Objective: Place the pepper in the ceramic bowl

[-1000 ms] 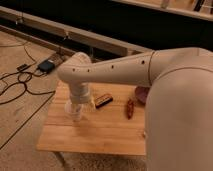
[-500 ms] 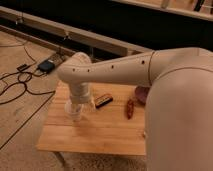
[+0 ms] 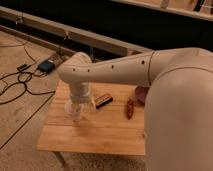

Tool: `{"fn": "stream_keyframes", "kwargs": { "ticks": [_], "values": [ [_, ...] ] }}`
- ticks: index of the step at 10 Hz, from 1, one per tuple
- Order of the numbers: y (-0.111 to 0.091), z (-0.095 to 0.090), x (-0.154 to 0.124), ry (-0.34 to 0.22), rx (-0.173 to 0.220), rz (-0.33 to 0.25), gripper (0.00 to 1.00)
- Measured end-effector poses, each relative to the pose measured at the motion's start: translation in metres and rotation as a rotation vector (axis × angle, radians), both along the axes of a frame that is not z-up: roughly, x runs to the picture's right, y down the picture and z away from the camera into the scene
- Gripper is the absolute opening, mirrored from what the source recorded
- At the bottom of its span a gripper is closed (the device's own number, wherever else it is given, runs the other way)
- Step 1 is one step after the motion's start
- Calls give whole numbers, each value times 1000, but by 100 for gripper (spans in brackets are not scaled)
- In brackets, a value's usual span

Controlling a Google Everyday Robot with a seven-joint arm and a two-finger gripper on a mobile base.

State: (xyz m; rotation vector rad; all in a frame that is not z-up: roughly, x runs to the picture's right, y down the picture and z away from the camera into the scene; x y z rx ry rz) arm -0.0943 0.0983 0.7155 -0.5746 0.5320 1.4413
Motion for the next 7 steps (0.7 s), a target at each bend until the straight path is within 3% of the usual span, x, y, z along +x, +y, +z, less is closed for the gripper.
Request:
{"fn": "stream_keyframes", "kwargs": {
  "ticks": [3, 7],
  "values": [
    [-14, 38, 54, 59, 23, 29, 65],
    [-15, 89, 140, 156, 27, 122, 65]
  ]
}}
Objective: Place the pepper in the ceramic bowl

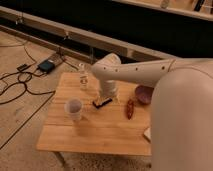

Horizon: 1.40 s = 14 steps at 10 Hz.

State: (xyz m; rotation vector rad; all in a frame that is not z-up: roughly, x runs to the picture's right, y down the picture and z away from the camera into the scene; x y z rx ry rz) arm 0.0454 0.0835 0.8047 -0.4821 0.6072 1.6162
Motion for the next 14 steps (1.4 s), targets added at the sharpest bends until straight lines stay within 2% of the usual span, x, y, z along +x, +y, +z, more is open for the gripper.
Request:
{"fn": "stream_keyframes", "kwargs": {
  "ticks": [2, 5, 10, 14],
  "values": [
    [5, 26, 41, 41, -11, 54, 65],
    [10, 56, 73, 65, -25, 104, 65],
    [22, 91, 102, 77, -49, 154, 65],
    [36, 104, 113, 81, -78, 163, 65]
  ]
}}
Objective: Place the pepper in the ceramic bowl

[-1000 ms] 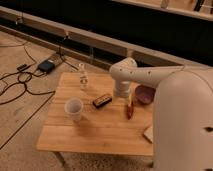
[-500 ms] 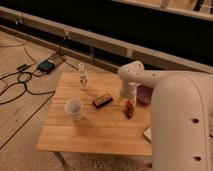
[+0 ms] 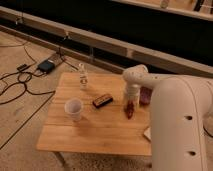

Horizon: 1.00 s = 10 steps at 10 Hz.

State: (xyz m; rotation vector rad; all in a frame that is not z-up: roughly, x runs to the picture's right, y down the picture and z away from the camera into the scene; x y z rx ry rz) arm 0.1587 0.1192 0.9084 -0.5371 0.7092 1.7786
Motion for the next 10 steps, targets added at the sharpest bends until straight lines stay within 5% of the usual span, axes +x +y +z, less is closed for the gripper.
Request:
{"fn": "stream_keyframes", "kwargs": {
  "ticks": [2, 7, 10],
  "values": [
    [5, 6, 0, -13, -14, 3, 55],
    [-6, 7, -11, -60, -7, -5, 5],
    [-48, -9, -25, -88, 46, -47, 0]
  ]
}}
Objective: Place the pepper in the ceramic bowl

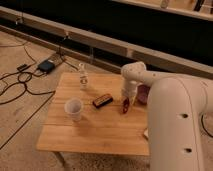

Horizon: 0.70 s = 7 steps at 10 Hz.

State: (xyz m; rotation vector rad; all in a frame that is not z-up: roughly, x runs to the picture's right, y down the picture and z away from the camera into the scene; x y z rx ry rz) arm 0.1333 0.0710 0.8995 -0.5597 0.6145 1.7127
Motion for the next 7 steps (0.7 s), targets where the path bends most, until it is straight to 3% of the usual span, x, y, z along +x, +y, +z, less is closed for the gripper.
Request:
{"fn": "stream_keyframes", "kwargs": {
  "ticks": [2, 4, 7],
  "values": [
    [-26, -12, 6, 11, 35, -15, 0],
    [-43, -20, 26, 50, 46, -15, 0],
    [-48, -23, 62, 116, 35, 1, 0]
  ]
}}
